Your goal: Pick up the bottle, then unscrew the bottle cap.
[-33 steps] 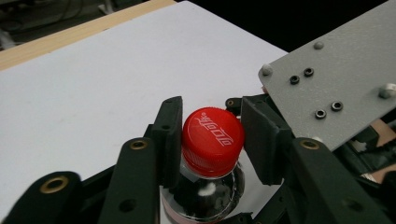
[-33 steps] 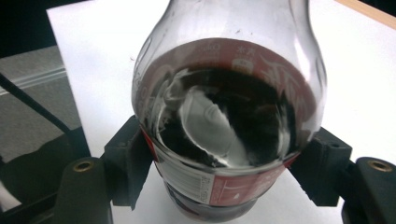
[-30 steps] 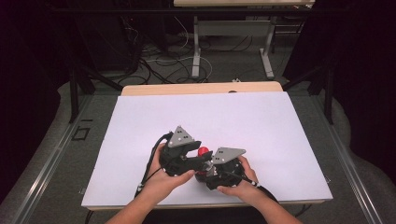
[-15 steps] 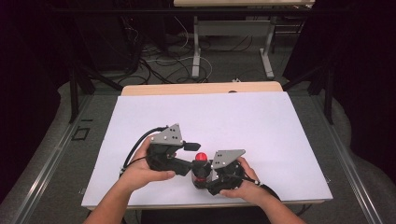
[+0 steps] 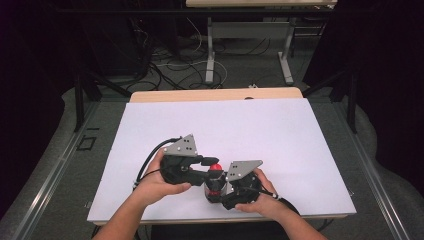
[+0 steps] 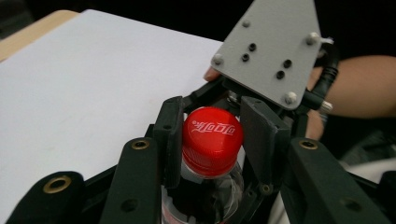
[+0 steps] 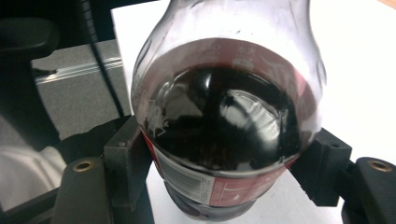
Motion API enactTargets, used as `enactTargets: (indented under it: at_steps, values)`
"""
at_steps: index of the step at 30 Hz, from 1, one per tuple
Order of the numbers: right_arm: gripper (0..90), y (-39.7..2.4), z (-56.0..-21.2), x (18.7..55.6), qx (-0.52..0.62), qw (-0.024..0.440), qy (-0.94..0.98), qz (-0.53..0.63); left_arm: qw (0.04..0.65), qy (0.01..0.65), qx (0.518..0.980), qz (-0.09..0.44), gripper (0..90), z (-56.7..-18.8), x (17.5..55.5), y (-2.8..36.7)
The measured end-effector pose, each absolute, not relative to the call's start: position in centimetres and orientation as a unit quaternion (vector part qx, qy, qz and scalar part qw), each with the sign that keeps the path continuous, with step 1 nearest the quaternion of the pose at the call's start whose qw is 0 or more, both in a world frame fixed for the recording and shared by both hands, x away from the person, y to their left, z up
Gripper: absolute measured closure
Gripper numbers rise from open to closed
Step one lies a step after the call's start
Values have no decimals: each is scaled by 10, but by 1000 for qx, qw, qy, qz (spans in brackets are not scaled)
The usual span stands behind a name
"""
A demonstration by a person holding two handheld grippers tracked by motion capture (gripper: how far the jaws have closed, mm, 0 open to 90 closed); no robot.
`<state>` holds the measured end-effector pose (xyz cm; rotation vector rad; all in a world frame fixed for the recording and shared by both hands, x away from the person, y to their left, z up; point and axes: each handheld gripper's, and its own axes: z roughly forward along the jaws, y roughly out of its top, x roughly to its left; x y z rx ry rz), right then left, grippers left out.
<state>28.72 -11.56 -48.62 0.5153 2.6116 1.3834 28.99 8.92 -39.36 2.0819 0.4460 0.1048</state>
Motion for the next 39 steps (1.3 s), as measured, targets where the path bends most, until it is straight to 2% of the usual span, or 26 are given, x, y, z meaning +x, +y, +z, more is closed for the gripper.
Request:
enactTargets:
  at_steps: [4, 7, 12, 13, 16, 18, 25, 29, 33, 35, 39]
  values:
    - [290, -116, -487, 289, 207, 92, 862, 454, 485, 267, 827, 99, 614, -397, 278, 77]
    - [290, -115, -488, 290, 221, 107, 861, 445, 479, 305, 813, 124, 614, -400, 272, 70]
    - [290, -116, -491, 292, 235, 116, 859, 439, 473, 316, 812, 129, 607, -402, 273, 64]
    - [290, -117, -490, 291, 242, 107, 860, 436, 476, 320, 809, 128, 587, -402, 274, 65]
    - [290, -119, -490, 293, 241, 108, 855, 446, 484, 315, 808, 118, 445, -399, 277, 68]
    - [289, -121, -489, 295, 235, 105, 853, 454, 493, 312, 802, 124, 407, -395, 277, 75]
    - [290, -123, -487, 295, 219, 88, 856, 461, 520, 242, 816, 67, 389, -377, 289, 101]
    - [290, -121, -486, 293, 207, 83, 858, 463, 509, 176, 842, 17, 403, -378, 297, 102]
    - [289, -118, -486, 290, 183, 78, 862, 467, 491, 117, 863, 1, 436, -387, 306, 98]
    - [290, -117, -487, 288, 169, 80, 865, 466, 486, 117, 866, -1, 455, -392, 311, 97]
    - [290, -114, -488, 286, 163, 76, 867, 464, 497, 106, 860, -42, 521, -399, 317, 98]
